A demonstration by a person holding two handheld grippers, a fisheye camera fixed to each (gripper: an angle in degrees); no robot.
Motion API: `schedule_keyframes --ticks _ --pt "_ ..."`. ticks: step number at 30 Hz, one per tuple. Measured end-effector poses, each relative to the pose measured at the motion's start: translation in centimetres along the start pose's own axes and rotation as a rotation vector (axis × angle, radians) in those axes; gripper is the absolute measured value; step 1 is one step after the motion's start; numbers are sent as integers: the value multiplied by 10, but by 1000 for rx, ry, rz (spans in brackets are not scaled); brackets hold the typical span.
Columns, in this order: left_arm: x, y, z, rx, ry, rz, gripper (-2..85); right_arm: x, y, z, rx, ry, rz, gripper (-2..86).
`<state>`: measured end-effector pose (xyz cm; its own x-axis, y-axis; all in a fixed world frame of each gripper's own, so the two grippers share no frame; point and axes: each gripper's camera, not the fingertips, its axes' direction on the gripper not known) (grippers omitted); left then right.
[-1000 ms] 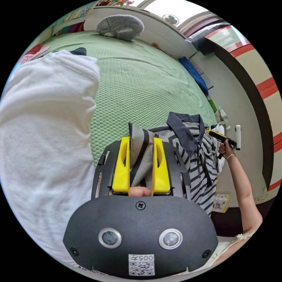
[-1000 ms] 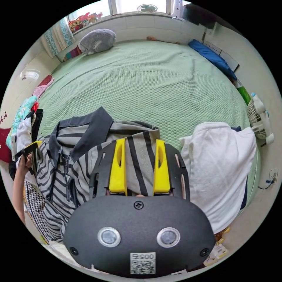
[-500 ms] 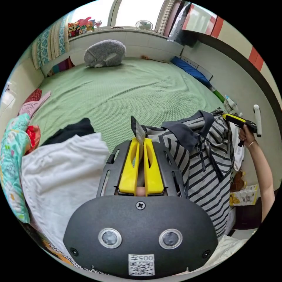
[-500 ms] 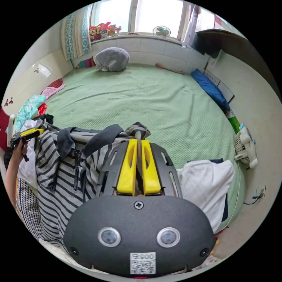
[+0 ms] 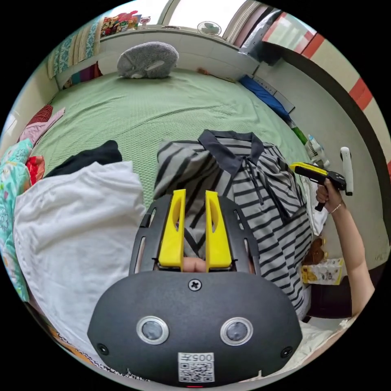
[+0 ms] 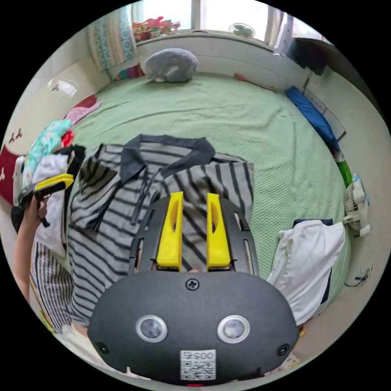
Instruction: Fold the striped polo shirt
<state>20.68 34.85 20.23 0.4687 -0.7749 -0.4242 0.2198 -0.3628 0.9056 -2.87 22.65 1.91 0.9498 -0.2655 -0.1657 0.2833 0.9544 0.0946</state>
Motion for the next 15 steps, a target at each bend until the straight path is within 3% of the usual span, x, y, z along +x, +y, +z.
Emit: schedule_keyframes --ticks 8,12,15 --pt "79 92 35 -81 -85 142 93 -46 67 6 -86 -110 -160 129" --pt "100 117 62 -149 -94 162 102 -64 70 17 -100 -23 -175 113" --pt "109 128 68 -90 -150 207 103 -70 69 32 -140 62 -152 78"
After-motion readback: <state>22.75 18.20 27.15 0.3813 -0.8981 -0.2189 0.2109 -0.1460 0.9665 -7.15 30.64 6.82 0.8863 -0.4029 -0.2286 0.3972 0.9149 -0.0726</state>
